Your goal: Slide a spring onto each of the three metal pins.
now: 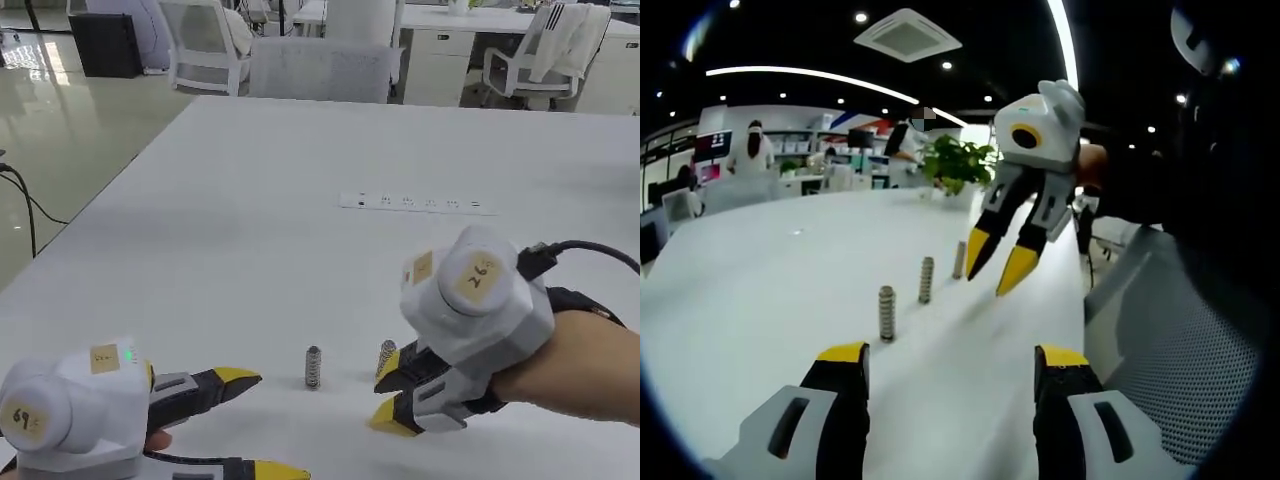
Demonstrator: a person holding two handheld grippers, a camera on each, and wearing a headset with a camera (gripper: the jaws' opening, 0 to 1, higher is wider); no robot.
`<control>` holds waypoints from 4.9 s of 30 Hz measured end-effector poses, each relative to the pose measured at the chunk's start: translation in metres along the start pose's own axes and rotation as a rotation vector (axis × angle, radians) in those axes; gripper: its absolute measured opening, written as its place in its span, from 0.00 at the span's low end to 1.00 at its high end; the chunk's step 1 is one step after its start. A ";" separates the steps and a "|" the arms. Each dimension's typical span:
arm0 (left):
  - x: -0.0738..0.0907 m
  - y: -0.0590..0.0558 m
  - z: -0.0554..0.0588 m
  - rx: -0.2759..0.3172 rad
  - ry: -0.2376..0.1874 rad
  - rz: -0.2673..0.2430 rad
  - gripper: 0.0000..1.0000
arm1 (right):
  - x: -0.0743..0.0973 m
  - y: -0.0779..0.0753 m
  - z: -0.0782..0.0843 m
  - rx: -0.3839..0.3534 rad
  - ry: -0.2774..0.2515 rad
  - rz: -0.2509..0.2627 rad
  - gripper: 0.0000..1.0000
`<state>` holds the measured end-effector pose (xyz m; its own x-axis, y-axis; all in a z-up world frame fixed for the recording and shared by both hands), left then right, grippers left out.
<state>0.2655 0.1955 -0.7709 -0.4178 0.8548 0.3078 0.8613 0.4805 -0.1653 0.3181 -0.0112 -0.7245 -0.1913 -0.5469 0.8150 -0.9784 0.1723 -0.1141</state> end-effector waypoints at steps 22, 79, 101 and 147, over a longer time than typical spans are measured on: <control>0.000 -0.001 0.000 0.012 -0.015 0.001 0.63 | 0.030 -0.001 0.036 -0.143 -0.071 0.093 0.16; 0.004 0.002 0.002 0.035 -0.018 -0.033 0.68 | 0.053 -0.020 0.101 -0.331 -0.221 0.257 0.44; 0.005 0.004 0.003 0.053 -0.014 -0.061 0.73 | 0.048 -0.020 0.122 -0.379 -0.290 0.304 0.73; 0.010 0.014 0.016 0.104 -0.060 -0.133 0.80 | 0.047 -0.010 0.139 -0.449 -0.336 0.350 0.80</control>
<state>0.2689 0.2141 -0.7853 -0.5450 0.7912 0.2774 0.7642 0.6049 -0.2239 0.3081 -0.1524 -0.7634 -0.5769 -0.6099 0.5434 -0.7406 0.6711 -0.0330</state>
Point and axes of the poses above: the centre of the closed fingertips' face, and the gripper's own axes: x roughly backward along the fingers, y roughly to its left, z roughly out of its underside, the point moved 10 cm from there along x, roughly backward along the fingers, and after that the axes turned 6 degrees about z, right-handed, at the moved point
